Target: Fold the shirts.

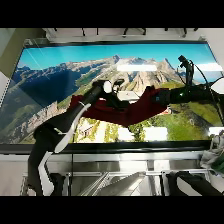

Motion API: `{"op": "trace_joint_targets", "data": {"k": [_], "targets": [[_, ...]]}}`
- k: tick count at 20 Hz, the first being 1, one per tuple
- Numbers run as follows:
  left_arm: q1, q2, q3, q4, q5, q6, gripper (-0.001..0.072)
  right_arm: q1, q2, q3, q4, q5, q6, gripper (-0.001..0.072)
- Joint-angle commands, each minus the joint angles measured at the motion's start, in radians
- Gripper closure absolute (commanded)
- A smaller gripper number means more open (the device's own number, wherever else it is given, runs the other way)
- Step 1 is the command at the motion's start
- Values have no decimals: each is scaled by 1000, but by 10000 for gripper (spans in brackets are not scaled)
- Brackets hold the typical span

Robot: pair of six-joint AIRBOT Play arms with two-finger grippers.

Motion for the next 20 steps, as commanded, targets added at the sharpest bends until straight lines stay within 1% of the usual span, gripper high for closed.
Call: {"op": "trace_joint_targets", "data": {"k": [1,2,4,7,8,11,12,14,18,20], "targets": [[126,95,1,6,-164,99,303,6,-3,2,3,-17,23,692],[183,127,1,10,-201,97,53,9,-6,2,4,-18,37,692],[301,188,1,12,-243,98,43,48,-10,2,3,-53,49,693],[477,269,1,14,-262,97,45,185,-50,8,3,-176,90,693],[525,290,1,22,-261,97,67,233,-79,19,13,-222,100,693],[639,330,1,24,-268,108,641,372,-225,108,85,-360,99,692],[666,338,1,24,-271,132,691,410,-283,155,98,-394,98,693],[696,346,1,25,-272,145,691,481,-412,267,108,-434,99,692],[718,346,-1,25,-255,154,691,570,-642,468,172,-449,100,693],[718,346,-1,24,-252,161,691,600,-727,522,195,-530,100,692]]}}
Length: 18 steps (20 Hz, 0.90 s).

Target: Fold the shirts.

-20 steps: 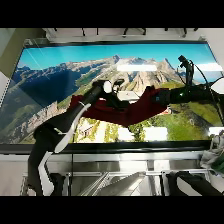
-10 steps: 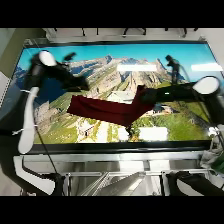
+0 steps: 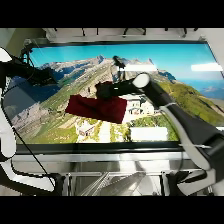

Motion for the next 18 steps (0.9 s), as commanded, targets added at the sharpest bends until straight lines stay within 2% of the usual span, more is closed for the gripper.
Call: {"op": "trace_joint_targets", "data": {"k": [1,9,10,11,12,14,15,16,18], "targets": [[15,4,0,0,8,11,691,69,-173,117,94,-142,0,692],[15,3,-1,1,8,19,691,130,-376,150,615,-177,-276,690],[15,3,-1,1,8,19,691,133,-383,150,669,-178,-319,590],[15,3,-1,0,5,19,691,132,-388,150,724,-179,-336,167],[15,3,-1,1,0,20,691,127,-389,150,778,-177,-370,12],[15,3,-1,0,-5,27,691,102,-387,150,902,-106,-492,12],[15,3,-1,0,-10,28,691,82,-387,150,938,-47,-519,13],[15,3,-1,0,-16,28,691,55,-386,150,936,18,-513,15],[15,4,-1,0,-24,28,691,-19,-382,150,801,164,-380,20]]}}
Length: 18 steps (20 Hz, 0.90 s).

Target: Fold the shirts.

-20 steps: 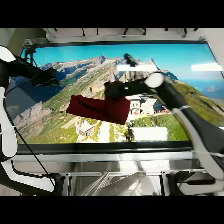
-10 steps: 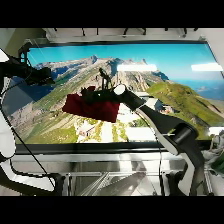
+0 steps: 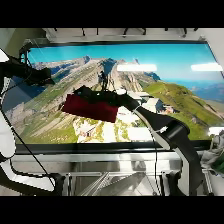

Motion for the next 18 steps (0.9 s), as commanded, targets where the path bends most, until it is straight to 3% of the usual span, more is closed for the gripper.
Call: {"op": "trace_joint_targets", "data": {"k": [1,3,6,8,9,12,14,18], "targets": [[1,1,0,0,-16,2,691,-106,9,-2,-157,251,134,35],[1,1,0,0,-19,2,692,-172,67,-20,-474,378,304,130],[-2,1,0,1,-23,2,691,-266,272,-183,-698,393,381,129],[-2,0,0,1,-31,2,691,-349,444,-387,-785,331,395,53],[-2,1,0,1,-30,2,691,-396,517,-496,-789,298,398,-3],[-2,1,-28,-7,-29,2,691,-507,628,-727,-705,212,384,-3],[-2,1,-79,-7,-32,2,691,-533,605,-769,-644,194,316,4],[-16,1,-164,-7,-44,1,691,-475,468,-766,-566,90,283,7]]}}
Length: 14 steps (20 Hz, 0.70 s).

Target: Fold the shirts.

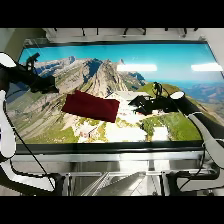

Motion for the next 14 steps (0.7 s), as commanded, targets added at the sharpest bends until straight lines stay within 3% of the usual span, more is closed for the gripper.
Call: {"op": "trace_joint_targets", "data": {"k": [1,5,7,14], "targets": [[-20,1,-48,1,-24,-1,691,47,-87,-35,92,-132,-47,7],[-38,21,-48,1,-17,-1,691,153,-193,4,362,-198,-212,15],[-38,28,-48,1,-14,-2,691,204,-239,53,431,-208,-239,16],[-37,29,-48,0,-19,-2,691,338,-346,214,459,-290,-182,22]]}}
